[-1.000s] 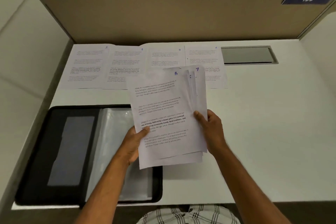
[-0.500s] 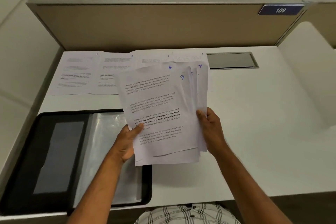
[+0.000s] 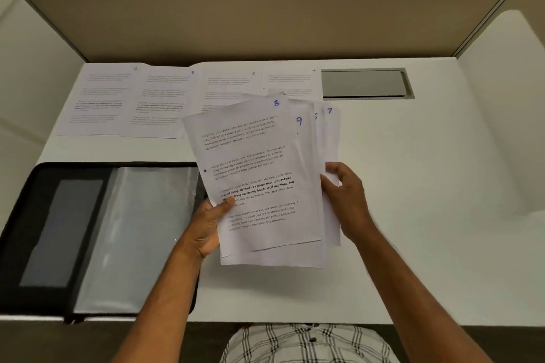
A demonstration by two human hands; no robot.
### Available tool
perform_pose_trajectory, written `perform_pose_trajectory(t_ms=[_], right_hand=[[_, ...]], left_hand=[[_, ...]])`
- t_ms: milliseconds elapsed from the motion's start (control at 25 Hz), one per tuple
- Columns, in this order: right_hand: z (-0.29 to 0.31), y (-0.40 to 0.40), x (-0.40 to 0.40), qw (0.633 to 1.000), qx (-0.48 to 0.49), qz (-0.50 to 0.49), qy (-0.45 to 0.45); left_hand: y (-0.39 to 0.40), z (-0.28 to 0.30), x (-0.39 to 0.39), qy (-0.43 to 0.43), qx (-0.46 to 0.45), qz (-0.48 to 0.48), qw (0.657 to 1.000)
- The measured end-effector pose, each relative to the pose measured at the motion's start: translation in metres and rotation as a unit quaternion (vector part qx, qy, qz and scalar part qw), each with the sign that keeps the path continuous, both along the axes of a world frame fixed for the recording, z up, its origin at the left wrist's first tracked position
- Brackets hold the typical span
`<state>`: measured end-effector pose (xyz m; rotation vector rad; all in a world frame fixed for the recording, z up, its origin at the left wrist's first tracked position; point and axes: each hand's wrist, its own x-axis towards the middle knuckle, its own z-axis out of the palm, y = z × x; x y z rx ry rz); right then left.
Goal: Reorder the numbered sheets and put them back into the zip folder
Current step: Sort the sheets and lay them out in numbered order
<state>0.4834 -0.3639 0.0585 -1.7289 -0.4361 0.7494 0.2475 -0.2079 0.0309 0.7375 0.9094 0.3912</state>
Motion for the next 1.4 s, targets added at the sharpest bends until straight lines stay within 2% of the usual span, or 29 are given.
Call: perform_pose_trajectory(t_ms=[200, 600, 880, 1200, 1400], right_hand=[[-0.011, -0.007, 0.027, 0.998, -0.042, 0.009, -0.054], [-0.019, -0.002, 0.093, 0.994, -0.021, 0.06, -0.087], [-0.03, 0.017, 0.148, 0.995, -0.003, 0.087, -0.046], [-0.047, 0.069, 0.225, 0.999, 0.023, 0.007, 0.045], [-0.065, 0.091, 0.288, 0.998, 0.0, -0.064, 0.002]], left_hand=[[-0.024, -0.012, 0.022, 0.027, -0.009, 0.011, 1.0], [-0.028, -0.018, 0.073, 0.068, -0.003, -0.009, 0.998], [-0.013, -0.018, 0.119, 0.037, -0.013, -0.031, 0.999], [0.048, -0.01, 0.188, 0.057, 0.033, -0.003, 0.998], [0.083, -0.013, 0.207, 0.061, 0.054, 0.021, 0.996]])
